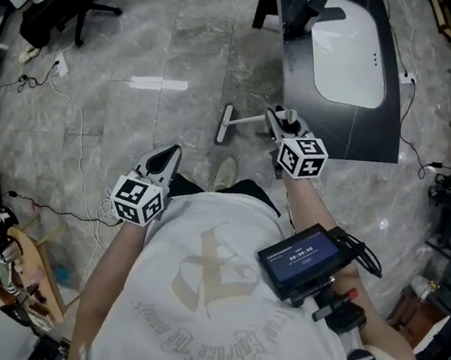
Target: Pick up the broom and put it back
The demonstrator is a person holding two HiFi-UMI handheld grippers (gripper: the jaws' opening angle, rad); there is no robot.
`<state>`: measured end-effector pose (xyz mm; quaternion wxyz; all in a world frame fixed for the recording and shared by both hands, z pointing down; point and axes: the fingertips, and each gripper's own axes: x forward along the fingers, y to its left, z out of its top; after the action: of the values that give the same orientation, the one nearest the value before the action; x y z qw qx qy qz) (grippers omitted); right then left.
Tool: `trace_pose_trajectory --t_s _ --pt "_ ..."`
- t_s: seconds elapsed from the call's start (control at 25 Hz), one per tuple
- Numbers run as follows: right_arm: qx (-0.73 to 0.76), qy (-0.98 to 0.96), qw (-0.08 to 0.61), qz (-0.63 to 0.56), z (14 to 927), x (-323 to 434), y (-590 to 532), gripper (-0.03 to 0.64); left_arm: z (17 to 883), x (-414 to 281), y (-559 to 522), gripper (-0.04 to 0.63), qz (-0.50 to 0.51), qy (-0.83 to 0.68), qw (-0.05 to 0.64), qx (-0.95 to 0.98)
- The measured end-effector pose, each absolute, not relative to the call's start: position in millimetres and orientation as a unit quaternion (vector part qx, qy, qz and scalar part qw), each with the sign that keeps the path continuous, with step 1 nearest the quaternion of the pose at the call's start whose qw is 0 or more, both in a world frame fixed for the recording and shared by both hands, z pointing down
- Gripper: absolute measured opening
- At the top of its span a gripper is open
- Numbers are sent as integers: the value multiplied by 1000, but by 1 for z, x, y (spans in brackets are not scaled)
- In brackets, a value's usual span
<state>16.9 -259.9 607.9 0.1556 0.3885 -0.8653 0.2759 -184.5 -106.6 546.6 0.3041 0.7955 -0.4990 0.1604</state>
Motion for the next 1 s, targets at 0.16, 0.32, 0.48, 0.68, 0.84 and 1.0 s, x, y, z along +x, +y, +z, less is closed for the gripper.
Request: trace_pose_trajectory --t_s 0.16,0.32,0.48,0.68,0.84,1.0 --pt "370 -878 171 250 601 -8 -251 120 546 -199 -91 12 153 -513 305 788" --pt "362 -884 182 233 595 -23 -242 118 545 -210 -79 12 145 -517 303 788" --pt "357 -891 193 204 580 -31 -235 115 544 -222 -76 12 131 -513 294 796" --pt "345 -900 198 181 559 -45 -214 112 538 -247 -67 12 128 -508 286 803" --pt "342 -903 206 162 546 -47 -196 112 539 -255 -59 12 130 -498 280 811" --pt "350 -902 204 149 531 -47 -184 112 539 -265 -52 12 133 -488 273 818"
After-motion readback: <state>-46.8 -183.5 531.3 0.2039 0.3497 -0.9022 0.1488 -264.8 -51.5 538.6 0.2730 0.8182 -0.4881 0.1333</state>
